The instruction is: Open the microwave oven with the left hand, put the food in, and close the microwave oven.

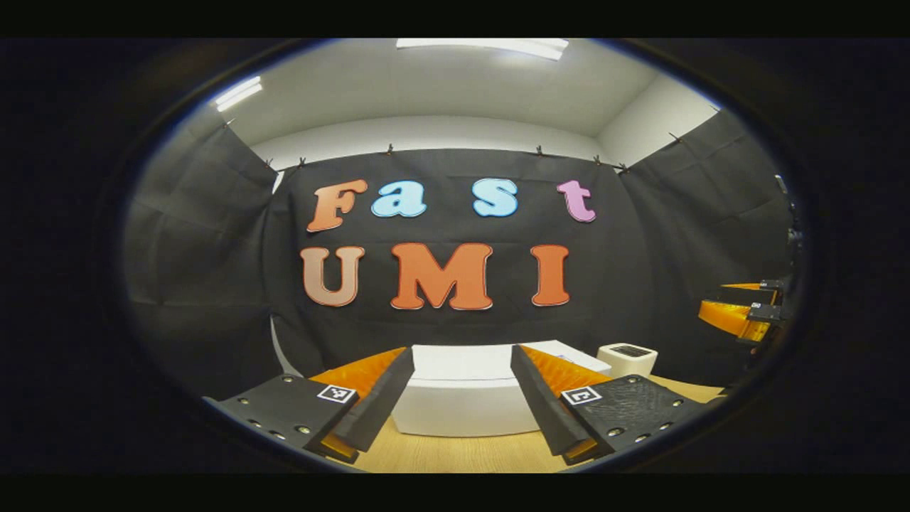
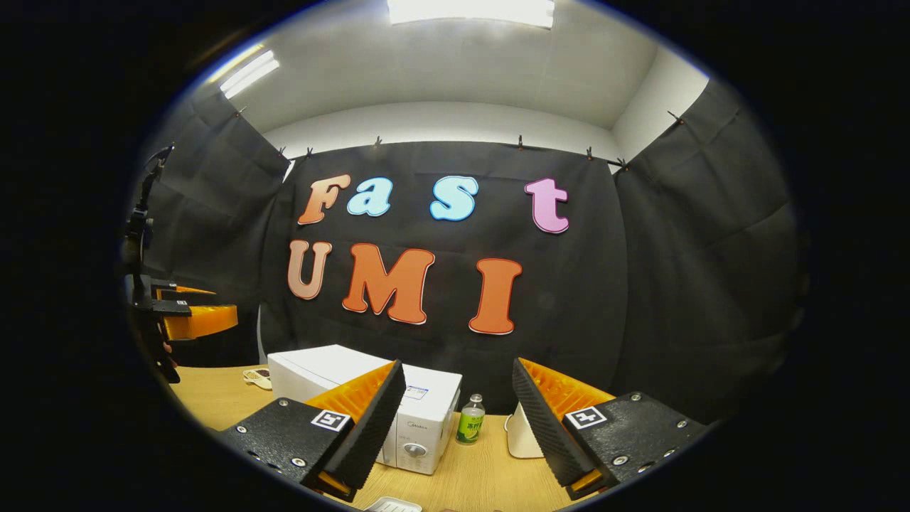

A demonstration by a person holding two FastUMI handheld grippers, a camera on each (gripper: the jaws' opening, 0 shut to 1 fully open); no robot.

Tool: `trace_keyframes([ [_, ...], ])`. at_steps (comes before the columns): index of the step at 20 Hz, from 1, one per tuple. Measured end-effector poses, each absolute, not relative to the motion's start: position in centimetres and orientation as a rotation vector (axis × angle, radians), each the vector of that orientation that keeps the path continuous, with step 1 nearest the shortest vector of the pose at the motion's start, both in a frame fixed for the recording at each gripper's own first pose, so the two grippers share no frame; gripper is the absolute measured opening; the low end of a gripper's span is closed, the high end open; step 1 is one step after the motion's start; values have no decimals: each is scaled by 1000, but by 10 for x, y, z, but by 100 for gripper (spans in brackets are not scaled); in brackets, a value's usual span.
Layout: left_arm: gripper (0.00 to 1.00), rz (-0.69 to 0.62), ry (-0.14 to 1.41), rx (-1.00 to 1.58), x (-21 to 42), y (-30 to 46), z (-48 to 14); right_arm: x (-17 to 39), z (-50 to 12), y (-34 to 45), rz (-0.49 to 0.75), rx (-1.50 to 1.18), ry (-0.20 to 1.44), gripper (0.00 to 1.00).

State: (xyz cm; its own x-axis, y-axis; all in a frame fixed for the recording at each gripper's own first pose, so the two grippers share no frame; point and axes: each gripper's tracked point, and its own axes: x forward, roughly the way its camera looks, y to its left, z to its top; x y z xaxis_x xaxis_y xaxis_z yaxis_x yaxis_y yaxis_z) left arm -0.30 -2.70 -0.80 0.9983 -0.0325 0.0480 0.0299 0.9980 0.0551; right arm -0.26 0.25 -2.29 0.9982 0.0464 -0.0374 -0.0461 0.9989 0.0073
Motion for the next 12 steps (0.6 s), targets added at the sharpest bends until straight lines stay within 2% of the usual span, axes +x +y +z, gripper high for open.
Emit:
trace_keyframes([
  [3,92,-34,-36,40,3,-33,-15,-4,-28,0,51,5,42,94],
  [4,88,-35,-28,36,4,-35,-20,-4,-31,-1,50,6,44,94],
  [5,92,-34,-17,35,6,-38,-25,-5,-34,-3,49,7,46,94],
  [6,89,-34,-9,35,7,-40,-29,-6,-37,-7,46,10,48,94],
  [7,92,-33,-4,35,10,-44,-32,-8,-40,-11,42,16,50,94],
  [8,89,-34,0,34,11,-49,-38,-10,-44,-15,37,21,52,94],
  [11,92,-65,-2,24,14,-73,-57,-18,-62,-30,31,32,63,94],
  [12,89,-79,-6,19,15,-84,-67,-20,-70,-34,27,33,70,94],
])
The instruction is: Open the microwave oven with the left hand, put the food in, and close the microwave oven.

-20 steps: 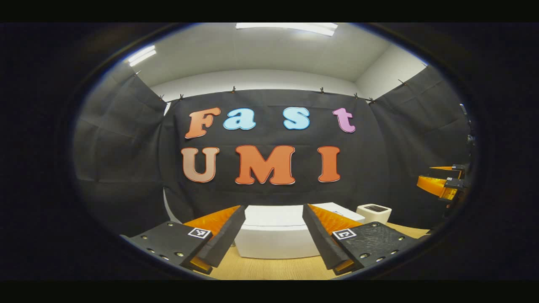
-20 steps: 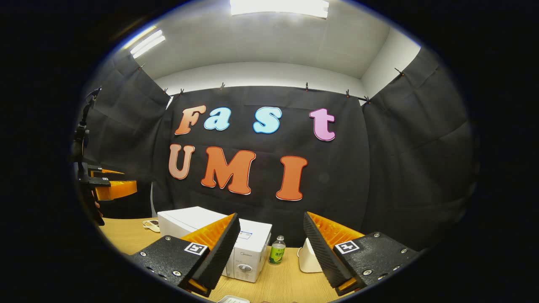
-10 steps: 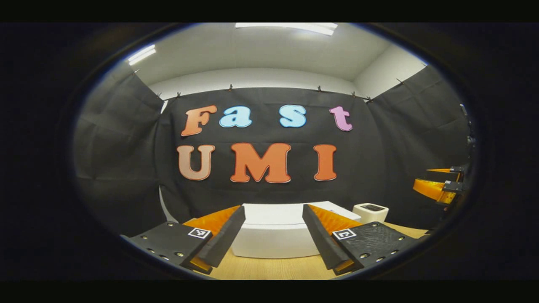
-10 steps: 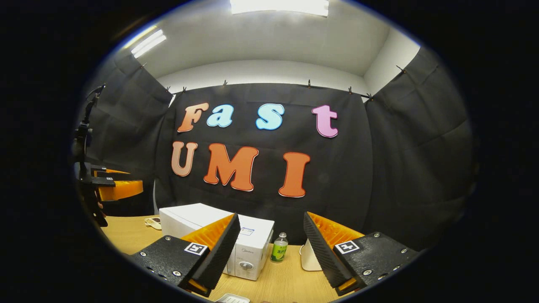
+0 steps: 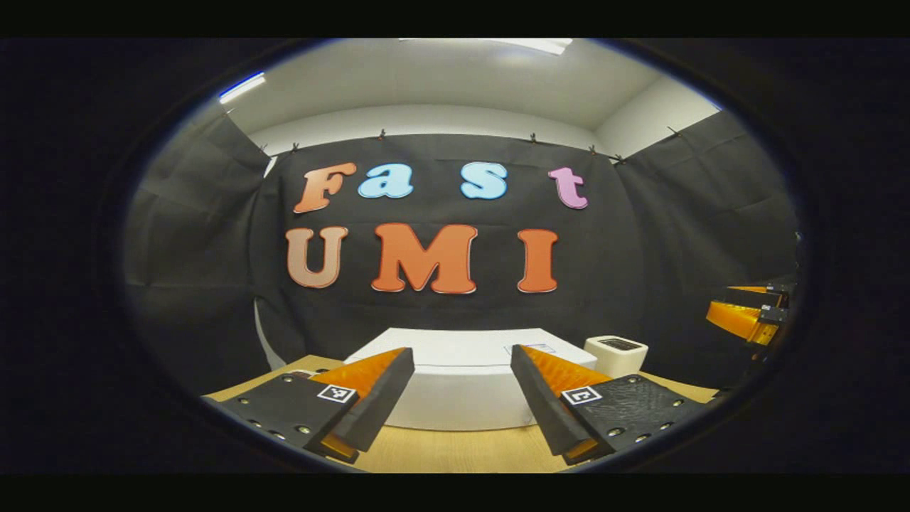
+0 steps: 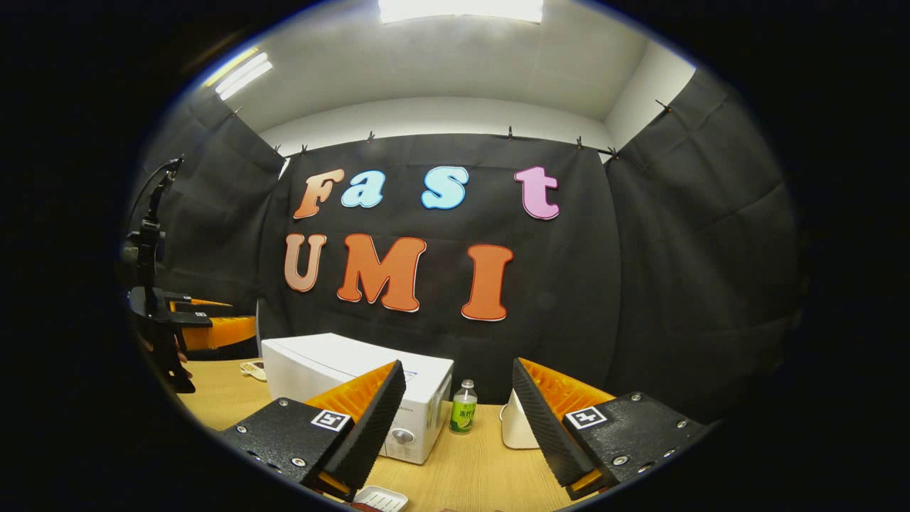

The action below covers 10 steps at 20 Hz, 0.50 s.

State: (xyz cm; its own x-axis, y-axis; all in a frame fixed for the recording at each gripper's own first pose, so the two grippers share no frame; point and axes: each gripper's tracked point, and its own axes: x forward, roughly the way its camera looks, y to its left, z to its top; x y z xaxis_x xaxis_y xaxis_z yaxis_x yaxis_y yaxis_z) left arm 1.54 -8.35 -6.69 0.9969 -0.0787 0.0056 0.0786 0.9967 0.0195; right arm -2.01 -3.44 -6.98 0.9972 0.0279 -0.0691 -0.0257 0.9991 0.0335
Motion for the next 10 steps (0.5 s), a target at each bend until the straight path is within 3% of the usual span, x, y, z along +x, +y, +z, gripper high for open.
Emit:
trace_keyframes([
  [5,92,-159,32,5,26,-136,-125,-39,-112,-54,4,47,114,94],
  [10,89,-193,97,-1,46,-170,-189,-60,-155,-62,-7,89,181,94],
])
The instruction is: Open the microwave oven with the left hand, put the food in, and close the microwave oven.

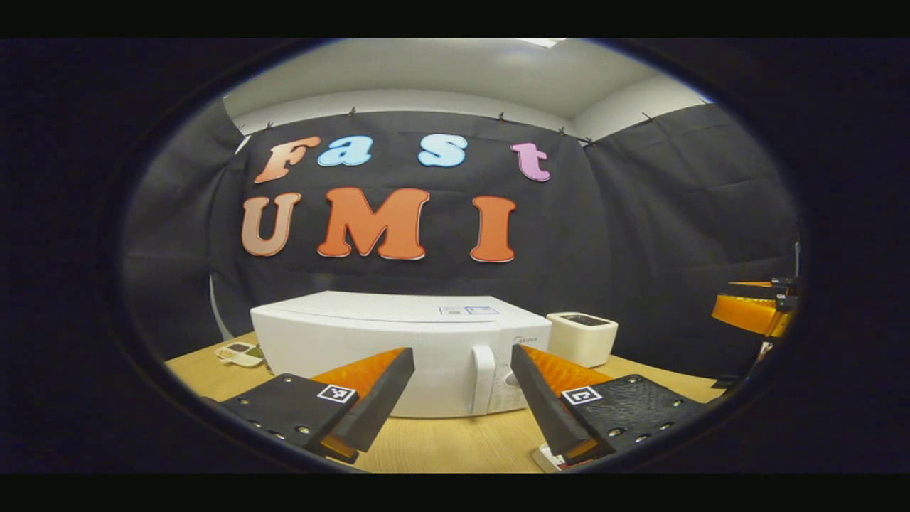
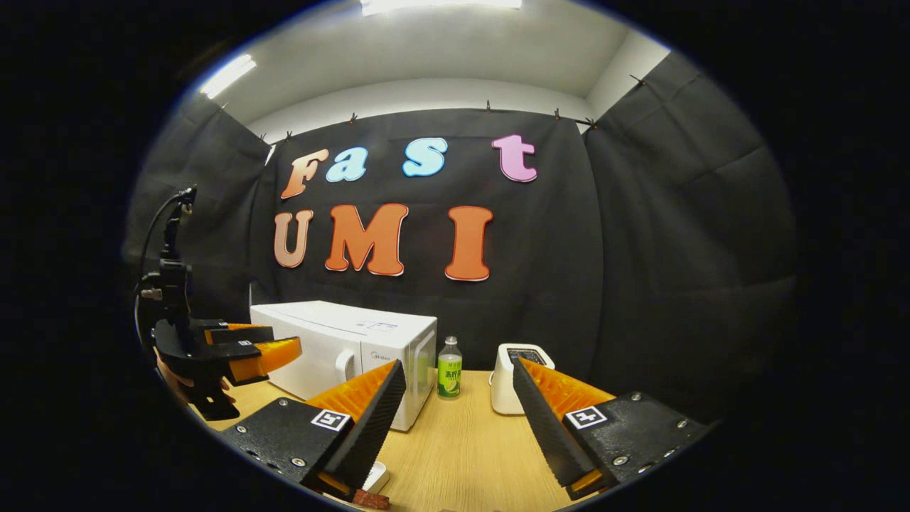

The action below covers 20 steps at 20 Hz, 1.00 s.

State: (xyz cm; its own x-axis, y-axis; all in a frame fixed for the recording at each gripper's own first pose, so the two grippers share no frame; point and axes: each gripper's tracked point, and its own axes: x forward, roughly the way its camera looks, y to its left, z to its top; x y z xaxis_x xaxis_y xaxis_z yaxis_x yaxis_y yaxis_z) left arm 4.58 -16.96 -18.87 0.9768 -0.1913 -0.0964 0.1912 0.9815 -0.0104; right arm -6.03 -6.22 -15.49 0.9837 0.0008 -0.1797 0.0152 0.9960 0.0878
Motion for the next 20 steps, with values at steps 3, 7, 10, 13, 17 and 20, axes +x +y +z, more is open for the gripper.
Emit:
trace_keyframes([
  [3,89,-178,160,5,61,-176,-227,-72,-178,-68,-19,114,208,94],
  [7,86,-173,227,6,84,-183,-267,-84,-210,-71,-33,156,262,94],
  [10,78,-147,249,18,99,-185,-286,-89,-227,-72,-44,158,290,94],
  [13,67,-106,259,12,110,-184,-300,-96,-238,-77,-64,161,304,95],
  [17,48,-110,279,-4,120,-196,-316,-102,-250,-82,-75,191,317,94],
  [20,30,-81,274,10,125,-197,-320,-105,-257,-83,-82,212,328,94],
])
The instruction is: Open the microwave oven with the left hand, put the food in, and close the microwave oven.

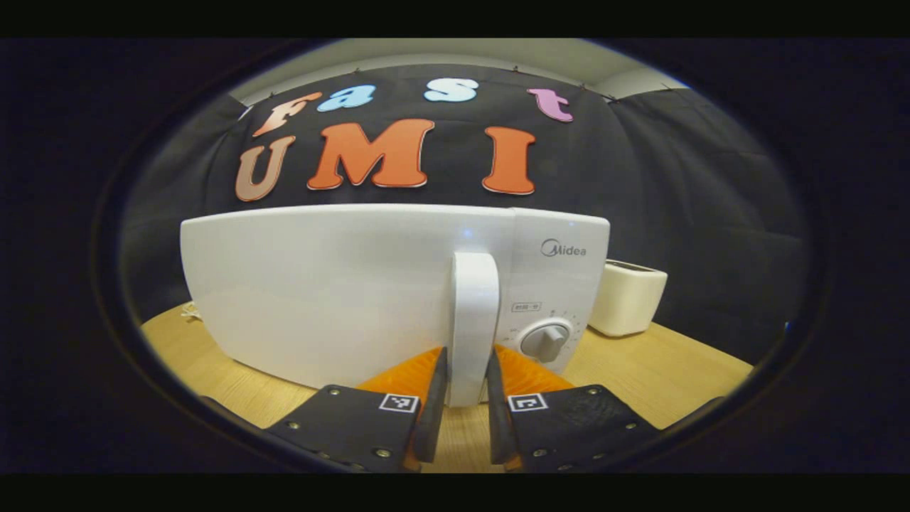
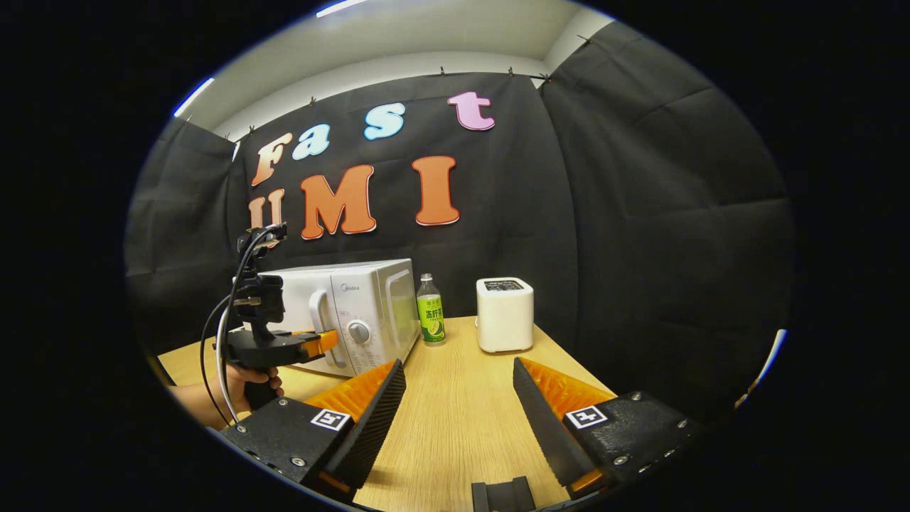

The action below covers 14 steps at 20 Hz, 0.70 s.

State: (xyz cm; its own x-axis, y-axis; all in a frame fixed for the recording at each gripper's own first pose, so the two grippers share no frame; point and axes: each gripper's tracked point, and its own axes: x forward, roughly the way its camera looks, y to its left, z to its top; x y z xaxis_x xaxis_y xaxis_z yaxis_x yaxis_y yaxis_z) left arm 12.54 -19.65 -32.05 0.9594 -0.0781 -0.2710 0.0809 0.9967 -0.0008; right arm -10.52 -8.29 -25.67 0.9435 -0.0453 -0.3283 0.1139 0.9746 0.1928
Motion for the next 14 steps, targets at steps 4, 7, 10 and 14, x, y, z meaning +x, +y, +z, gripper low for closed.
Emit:
trace_keyframes([
  [4,23,-62,257,35,126,-200,-322,-107,-263,-85,-91,223,341,94],
  [7,17,-72,253,18,124,-201,-322,-111,-265,-82,-94,228,347,95],
  [10,17,-68,248,23,122,-200,-323,-115,-265,-80,-98,225,351,95],
  [14,13,-58,234,7,112,-199,-320,-118,-268,-76,-97,224,358,95],
])
